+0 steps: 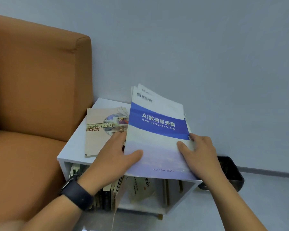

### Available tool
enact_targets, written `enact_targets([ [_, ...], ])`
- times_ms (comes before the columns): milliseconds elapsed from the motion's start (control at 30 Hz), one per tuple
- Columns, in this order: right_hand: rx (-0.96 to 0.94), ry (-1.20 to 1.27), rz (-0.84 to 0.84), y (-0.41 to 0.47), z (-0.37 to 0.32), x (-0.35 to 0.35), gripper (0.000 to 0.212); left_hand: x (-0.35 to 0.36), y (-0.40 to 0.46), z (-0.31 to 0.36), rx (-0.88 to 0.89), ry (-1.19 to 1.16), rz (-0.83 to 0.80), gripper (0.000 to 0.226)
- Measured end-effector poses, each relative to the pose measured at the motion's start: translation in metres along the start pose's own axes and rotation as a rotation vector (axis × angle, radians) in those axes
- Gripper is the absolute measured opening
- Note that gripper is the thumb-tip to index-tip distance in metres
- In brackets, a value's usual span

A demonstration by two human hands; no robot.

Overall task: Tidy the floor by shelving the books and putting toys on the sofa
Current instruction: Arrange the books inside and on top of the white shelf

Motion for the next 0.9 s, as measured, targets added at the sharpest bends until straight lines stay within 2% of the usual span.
enact_targets([
  [67, 0.037, 0.085, 0.004, -0.001, 0.002, -0.004, 0.061, 0.005, 0.000, 0.001, -0.021, 0.013, 0.041, 0.028],
  [200, 0.052, 0.081, 0.002, 0.002, 0.005, -0.012, 0.029, 0.014, 0.001, 0.002, -0.060, 0.158, 0.081, 0.026],
  [300, 0.024, 0.041, 0.057, 0.000, 0.006, -0.018, 0.020, 0.021, 0.000, 0.004, -0.063, 0.180, 0.143, 0.024],
  [400, 0.056, -0.017, 0.013, 0.000, 0.009, -0.019, 0.025, 0.027, -0.004, 0.012, 0.032, 0.256, 0.212, 0.031],
  [467, 0.086, -0.060, -0.015, 0.001, 0.013, -0.018, 0.030, 0.034, -0.008, 0.020, 0.091, 0.148, 0.204, 0.031],
  [533, 0.111, -0.068, -0.035, 0.002, 0.014, -0.017, 0.034, 0.039, -0.011, 0.025, 0.041, 0.040, 0.168, 0.032],
  [667, 0.129, -0.026, -0.039, 0.000, 0.014, -0.018, 0.036, 0.035, -0.002, 0.017, 0.001, 0.148, 0.154, 0.029],
  [833, 0.130, -0.126, 0.034, -0.010, 0.008, -0.018, 0.037, 0.022, 0.004, 0.016, -0.054, 0.092, 0.163, 0.015],
  [900, 0.126, -0.143, 0.057, -0.013, 0.004, -0.019, 0.038, 0.017, 0.006, 0.015, -0.142, 0.000, 0.162, 0.018],
])
Point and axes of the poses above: each hand's wrist, its own y-axis towards the middle knuckle, its own x-axis out of the palm, z = x × y, the point moved 2 cm from there along y, towards the middle knuckle, and after that the axes turned 9 degrees about -y, right-handed, at the moved point
